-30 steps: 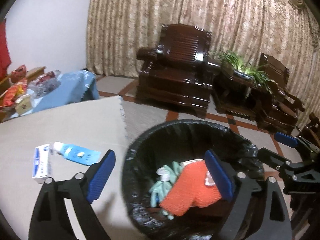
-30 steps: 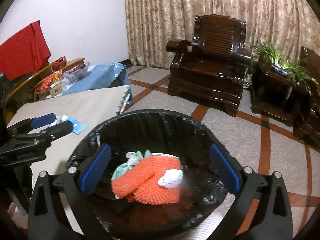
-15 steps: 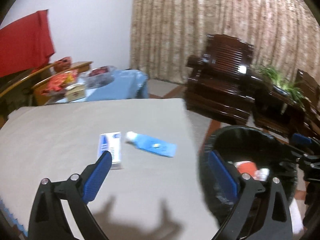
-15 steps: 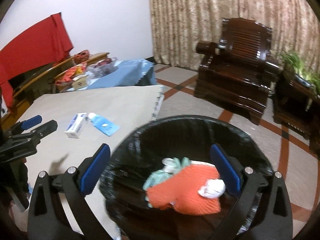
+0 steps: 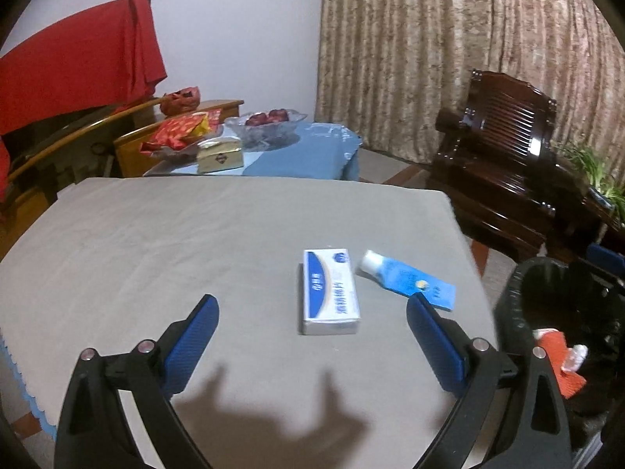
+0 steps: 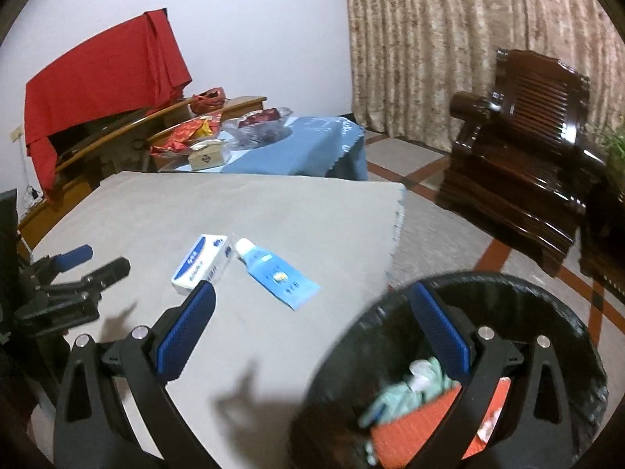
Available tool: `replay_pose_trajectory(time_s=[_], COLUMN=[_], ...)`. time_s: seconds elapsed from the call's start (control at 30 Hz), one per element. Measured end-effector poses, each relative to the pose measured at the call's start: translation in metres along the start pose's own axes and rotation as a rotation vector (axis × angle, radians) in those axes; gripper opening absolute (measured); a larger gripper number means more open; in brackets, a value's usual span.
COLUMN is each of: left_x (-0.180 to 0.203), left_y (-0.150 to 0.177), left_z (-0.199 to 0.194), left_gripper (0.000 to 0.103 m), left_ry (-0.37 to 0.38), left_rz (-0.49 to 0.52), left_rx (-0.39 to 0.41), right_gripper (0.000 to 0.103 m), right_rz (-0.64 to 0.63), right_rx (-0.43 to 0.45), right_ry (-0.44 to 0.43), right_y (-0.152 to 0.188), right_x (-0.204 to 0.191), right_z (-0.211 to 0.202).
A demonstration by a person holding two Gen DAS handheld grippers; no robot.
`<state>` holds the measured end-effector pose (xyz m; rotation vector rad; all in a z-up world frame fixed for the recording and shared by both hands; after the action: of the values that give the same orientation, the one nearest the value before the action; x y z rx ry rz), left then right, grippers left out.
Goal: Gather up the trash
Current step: 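Move both tools back over the table toward the white box and blue tube, then grasp the white alcohol pads box with the left tool and lift it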
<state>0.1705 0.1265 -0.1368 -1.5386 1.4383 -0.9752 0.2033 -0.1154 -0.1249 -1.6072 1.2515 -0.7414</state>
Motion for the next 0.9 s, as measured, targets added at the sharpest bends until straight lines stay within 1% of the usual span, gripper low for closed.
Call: replay_pose_trajectory(time_s=[0.17,0.33,0.57,0.63,0.73,0.9], left_x=[-0.011,-0.007,0.003,0.002,0.003,0.007], left_y=[0.002,0.012,0.037,0.043,0.044,0.052], left_z=[0.026,0.059,0.103,0.113,0.121,0.138], left_gripper=[0.095,0.095,0.093,0.092,0.093,0.088], left_ry=[-0.019,-0.009,0.010,0.013,0.036,0.044], left_rz=[-0.008,-0.001,0.016,0.009,-0.028,-0.039], left_rx=[-0.022,-0.073,-0.162,-0.186,-0.186,-0.239], right_gripper=[0.097,0.097,0.097,0.097,0.097,0.097], right_rz=[-0.004,0.019,0.012,0.005,0.007,0.016], right_rx=[0.007,-0.029,-0.081,-0.089,-0.102,-0.111], right_ry=[0.002,0.031,0.056,0.055,0.051,0.043], right_y=[-0.011,-0.006,0.013,0.016,0.020,0.022], right_x=[-0.011,-0.010,-0.014,-0.015,-0.016,-0.015], right_z=[0.046,0.085,0.111,0.115,0.121,0.127])
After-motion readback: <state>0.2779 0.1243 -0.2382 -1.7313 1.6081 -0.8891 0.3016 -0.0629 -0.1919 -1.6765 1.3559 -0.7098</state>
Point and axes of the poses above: each gripper's, at about its wrist camera, not at the fingertips, and z roughly the way its jaws point, x to its right, y to its underside, the point moved 3 cm from there along z, roughly the way its jaws point, and after that the axes turned 15 degrees about x, right-handed, at the moved point
